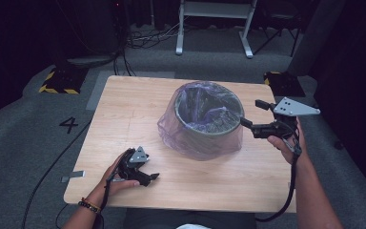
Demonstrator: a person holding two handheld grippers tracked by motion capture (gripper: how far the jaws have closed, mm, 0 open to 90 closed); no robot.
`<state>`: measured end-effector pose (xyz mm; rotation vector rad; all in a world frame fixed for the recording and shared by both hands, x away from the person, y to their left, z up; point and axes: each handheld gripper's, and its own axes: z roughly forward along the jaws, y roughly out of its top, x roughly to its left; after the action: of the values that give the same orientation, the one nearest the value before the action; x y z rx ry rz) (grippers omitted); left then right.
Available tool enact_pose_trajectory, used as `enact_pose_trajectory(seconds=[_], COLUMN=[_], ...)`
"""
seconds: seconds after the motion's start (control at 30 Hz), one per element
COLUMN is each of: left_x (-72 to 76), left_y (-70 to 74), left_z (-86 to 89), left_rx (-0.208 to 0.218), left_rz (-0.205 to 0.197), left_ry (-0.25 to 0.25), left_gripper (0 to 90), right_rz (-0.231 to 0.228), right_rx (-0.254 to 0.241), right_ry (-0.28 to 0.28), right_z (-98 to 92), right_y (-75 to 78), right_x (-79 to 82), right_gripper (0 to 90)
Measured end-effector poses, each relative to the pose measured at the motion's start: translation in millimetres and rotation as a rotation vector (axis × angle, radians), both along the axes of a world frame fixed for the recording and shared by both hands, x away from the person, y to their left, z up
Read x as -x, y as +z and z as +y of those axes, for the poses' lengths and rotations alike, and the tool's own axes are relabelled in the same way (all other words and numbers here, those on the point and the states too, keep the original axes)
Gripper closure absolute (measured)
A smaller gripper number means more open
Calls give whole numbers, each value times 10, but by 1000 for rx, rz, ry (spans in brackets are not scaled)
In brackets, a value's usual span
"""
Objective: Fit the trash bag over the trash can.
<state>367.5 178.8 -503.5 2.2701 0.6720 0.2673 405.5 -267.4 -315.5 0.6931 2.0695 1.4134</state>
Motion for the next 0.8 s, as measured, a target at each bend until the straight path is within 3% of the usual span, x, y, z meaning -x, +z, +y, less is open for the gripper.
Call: enact_pose_trajectory(seconds=[0.17, 0.5, 0.8], left_x=[-12, -13, -19], left_y=[-1, -2, -3], left_z=[-4, -4, -3], left_rx=[0, 0, 2], left_rz=[2, 2, 2], left_ry=[-3, -4, -9], left_gripper=[136, 135, 133], right_rz=[5, 49, 87], right_rx=[13, 104, 103], right_ry=[28, 6, 7], right_z=[79, 370, 524], right_y=[72, 132, 97], right_x=[-35, -256, -425], right_gripper=[151, 153, 154])
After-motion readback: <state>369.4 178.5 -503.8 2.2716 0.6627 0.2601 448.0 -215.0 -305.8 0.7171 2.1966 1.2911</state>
